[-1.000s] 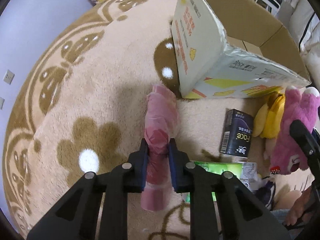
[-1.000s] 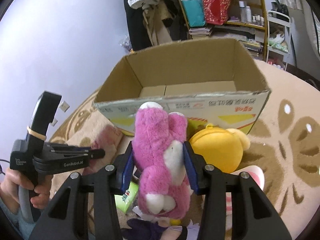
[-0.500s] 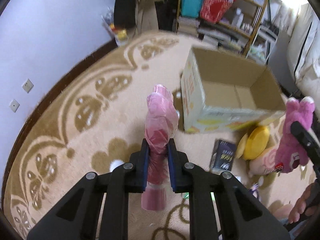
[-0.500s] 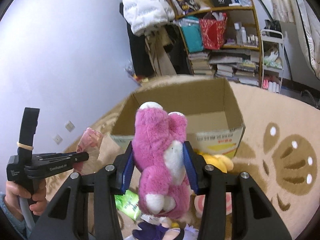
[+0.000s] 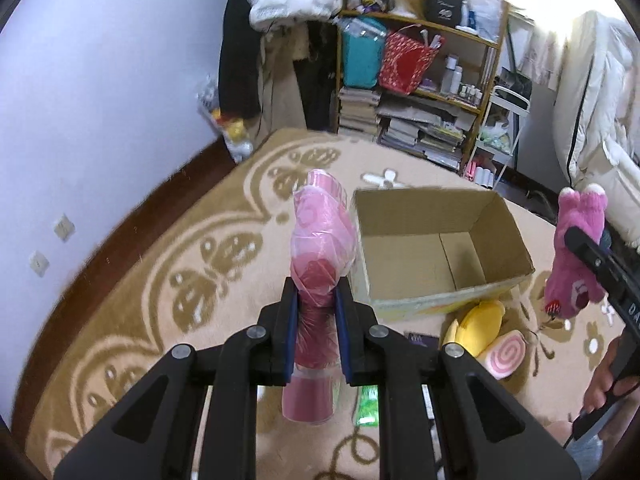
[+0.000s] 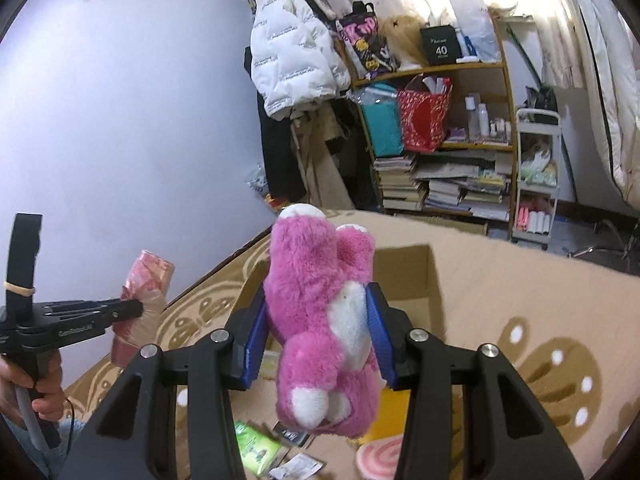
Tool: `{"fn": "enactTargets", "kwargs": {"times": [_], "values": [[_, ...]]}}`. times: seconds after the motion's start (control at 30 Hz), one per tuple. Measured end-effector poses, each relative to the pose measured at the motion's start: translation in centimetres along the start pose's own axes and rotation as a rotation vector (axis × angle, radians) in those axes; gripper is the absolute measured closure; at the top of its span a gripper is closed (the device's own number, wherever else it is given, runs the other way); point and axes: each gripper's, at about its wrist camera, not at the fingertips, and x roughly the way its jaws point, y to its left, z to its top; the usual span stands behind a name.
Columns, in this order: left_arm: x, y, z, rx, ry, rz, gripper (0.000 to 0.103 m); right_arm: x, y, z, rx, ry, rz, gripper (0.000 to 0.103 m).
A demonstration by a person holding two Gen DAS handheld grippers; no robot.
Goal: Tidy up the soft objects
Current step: 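Lift the pink tissue pack and pink bear and carry both over the box, then lower both items into the box and open both grippers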
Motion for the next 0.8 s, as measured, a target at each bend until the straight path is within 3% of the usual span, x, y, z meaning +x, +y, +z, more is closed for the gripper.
{"fn": "enactTargets", "kwargs": {"times": [0.27,0.47,0.67,0.8], "values": [[-0.7,-2.4,3.8,0.059,-0.087,-0.004,0.087,1.2,-1.0,2.8,-0.031,-0.027,-0.024,0.055],[1.6,-4.0,5.7,0.085,-0.103,-0.021,0.087,3.4,-1.0,4.0,-0.048,-0.022,-0.018,0.054],[5.0,-5.2,5.4,0.085,-0.065,-0.052,0.087,6.4,-1.6,3.4,-0.011,0.043,0.002,0.054],[7.1,-6.0,4.9,0.081,-0.032,-0.101,0.087,8.7,-2.2,2.2,0.015,0.137,0.032,0.054]]}}
